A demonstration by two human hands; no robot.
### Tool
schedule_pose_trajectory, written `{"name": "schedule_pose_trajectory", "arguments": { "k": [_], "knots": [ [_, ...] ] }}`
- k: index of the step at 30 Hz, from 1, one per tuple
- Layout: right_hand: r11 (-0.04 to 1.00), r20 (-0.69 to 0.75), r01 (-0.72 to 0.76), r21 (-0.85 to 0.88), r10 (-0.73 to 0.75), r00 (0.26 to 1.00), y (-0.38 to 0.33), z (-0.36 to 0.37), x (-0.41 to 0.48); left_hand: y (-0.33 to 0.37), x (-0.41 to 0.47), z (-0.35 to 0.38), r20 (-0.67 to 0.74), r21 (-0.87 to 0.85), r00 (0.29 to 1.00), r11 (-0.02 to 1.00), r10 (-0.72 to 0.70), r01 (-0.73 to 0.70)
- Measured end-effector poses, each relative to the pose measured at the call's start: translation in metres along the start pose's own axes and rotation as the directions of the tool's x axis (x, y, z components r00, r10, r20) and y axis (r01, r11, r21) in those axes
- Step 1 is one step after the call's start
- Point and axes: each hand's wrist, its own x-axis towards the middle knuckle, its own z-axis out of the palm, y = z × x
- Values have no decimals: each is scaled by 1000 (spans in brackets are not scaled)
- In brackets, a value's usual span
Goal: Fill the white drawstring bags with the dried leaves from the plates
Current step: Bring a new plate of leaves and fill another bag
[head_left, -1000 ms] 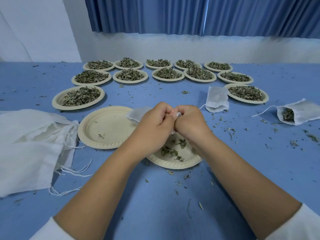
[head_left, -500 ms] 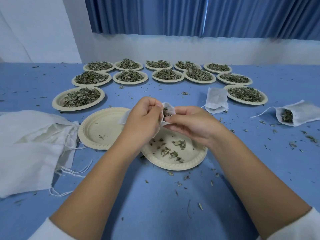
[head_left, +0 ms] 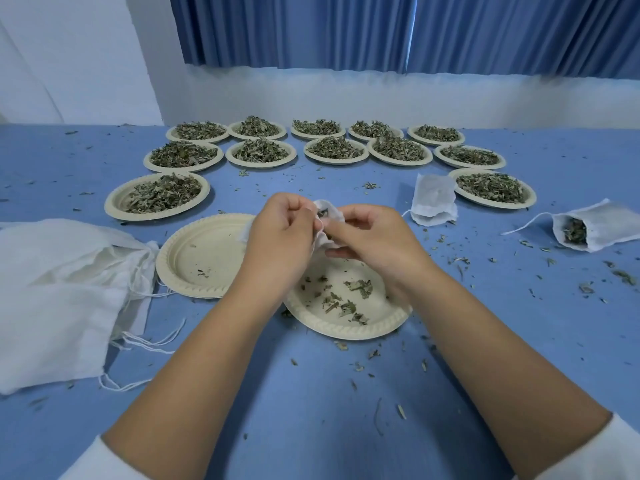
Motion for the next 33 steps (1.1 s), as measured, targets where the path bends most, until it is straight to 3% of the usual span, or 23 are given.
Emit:
{"name": "schedule_pose_trajectory", "arguments": {
  "k": [6, 9, 11, 16, 19, 23, 25, 29, 33],
  "knots": [
    [950, 61, -204, -239, 224, 973, -19, -32, -3, -2, 9, -10, -136, -84, 990, 996, -25, 14],
    [797, 57, -164, -582, 241, 969, -13, -33, -8, -5, 10, -11, -149, -64, 989, 998, -15, 6],
    [702, 95, -119, -702, 259, 961, -8, -26, -11, -7, 11, -9, -142, -53, 990, 999, -5, -2],
    [854, 326, -65, -516, 266, 907, -10, -13, -15, -9, 13, -8, -150, -52, 989, 998, 12, -20],
    [789, 426, 75, -609, 246, 871, -15, -30, -15, -9, 12, -8, -155, -57, 988, 998, 14, -23],
    [680, 487, 153, -717, 331, 808, -11, -35, -14, -9, 12, -7, -143, -73, 990, 997, 8, -18],
    [646, 463, 190, -740, 284, 839, -4, -26, -12, -9, 11, -7, -141, -73, 990, 997, 8, -19],
    [688, 396, 192, -700, 150, 906, 7, -11, -8, -9, 11, -7, -147, -81, 989, 996, 13, -25],
    [620, 440, 323, -715, 42, 897, 12, -5, -7, -9, 12, -6, -163, -70, 986, 997, 23, -34]
  ]
}}
